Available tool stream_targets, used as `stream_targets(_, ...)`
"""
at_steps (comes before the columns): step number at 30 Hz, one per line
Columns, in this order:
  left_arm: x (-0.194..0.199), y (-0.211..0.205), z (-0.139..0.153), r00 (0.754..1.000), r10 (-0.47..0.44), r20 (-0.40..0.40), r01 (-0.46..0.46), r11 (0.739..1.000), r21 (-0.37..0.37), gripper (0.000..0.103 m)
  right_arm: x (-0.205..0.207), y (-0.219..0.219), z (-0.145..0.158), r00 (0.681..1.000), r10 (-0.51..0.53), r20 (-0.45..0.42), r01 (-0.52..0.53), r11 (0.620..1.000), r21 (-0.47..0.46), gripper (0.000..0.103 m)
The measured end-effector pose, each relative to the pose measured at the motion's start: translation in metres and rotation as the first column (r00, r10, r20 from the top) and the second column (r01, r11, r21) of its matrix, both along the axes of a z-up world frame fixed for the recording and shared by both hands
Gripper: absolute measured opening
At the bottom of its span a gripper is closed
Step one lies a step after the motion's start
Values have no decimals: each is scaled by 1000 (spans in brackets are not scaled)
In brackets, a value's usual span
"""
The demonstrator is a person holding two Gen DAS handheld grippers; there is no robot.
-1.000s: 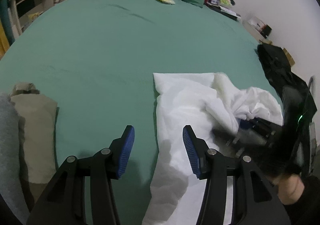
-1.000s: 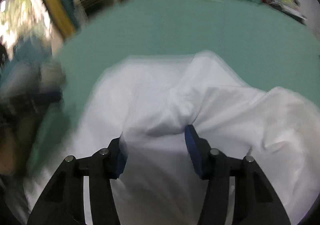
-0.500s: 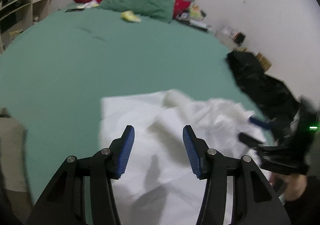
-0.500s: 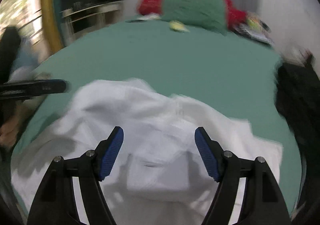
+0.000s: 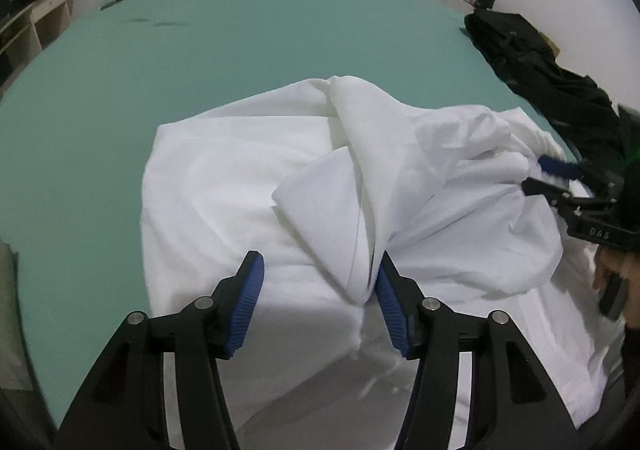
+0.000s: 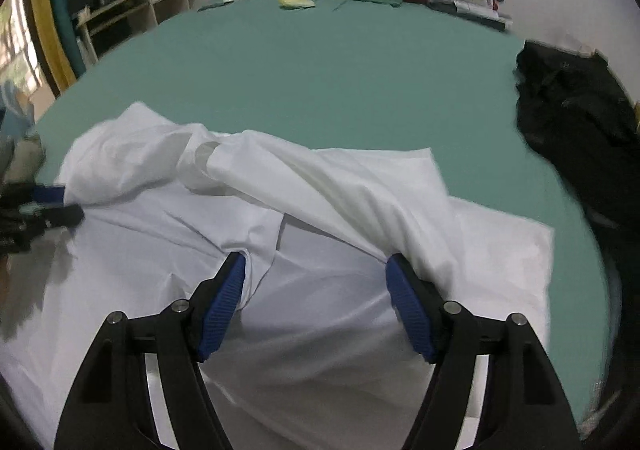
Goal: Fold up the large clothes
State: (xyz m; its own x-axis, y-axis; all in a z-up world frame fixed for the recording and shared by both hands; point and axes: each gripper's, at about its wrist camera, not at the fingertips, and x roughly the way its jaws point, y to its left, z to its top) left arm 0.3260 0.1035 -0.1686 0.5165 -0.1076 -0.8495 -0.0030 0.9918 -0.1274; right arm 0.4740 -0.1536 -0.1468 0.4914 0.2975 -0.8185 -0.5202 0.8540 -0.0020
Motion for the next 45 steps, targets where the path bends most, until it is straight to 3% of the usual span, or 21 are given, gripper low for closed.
stream_targets(5,-22,3,27,998,28,62,-26,999,-23,59,-34,-17,27,989,48,137,-37,995,-88,74)
stream_targets(10,-55,8,57,988,68,141,-67,998,-14,59,-75,-53,46,984,55,170,-34,992,-119,77)
stream_targets(14,-103,17,59,983,135,127,-132,991,-34,60,-106,-96,51,990,0,144,16,994,-111,77)
stream_targets(19,-150,35,45,976,199,85,-199,980,-10,60,-142,-159,39,990,-125,59,127,992,-24,77)
stream_targets(23,-192,51,46,960,268,86,-268,963,-11,61,-170,-194,24,988,-154,-2,154,986,62,77)
stream_targets(27,-229,60,37,950,305,66,-305,952,-11,67,-181,-210,4,984,-167,-65,172,981,87,77)
stream_targets(30,-241,60,26,955,294,30,-294,956,-4,68,-177,-203,-13,983,-99,-152,118,985,124,80)
stream_targets(33,-246,56,6,960,277,-36,-276,961,16,69,-184,-186,-22,991,-40,-125,43,999,27,80)
stream_targets(34,-246,56,1,960,274,-49,-274,962,24,69,-185,-187,-21,990,-39,-133,45,998,37,80)
stream_targets(37,-247,51,2,966,258,-29,-257,965,51,70,-182,-209,-9,984,-75,-160,99,985,143,79)
stream_targets(40,-251,55,6,965,261,-14,-260,965,33,70,-180,-234,9,985,-147,-92,160,976,149,80)
stream_targets(42,-254,59,15,962,271,29,-271,962,10,70,-175,-246,13,985,-147,-90,160,972,171,82)
stream_targets(45,-257,63,21,959,277,59,-276,961,-17,71,-163,-256,5,984,-135,-117,150,981,124,82)
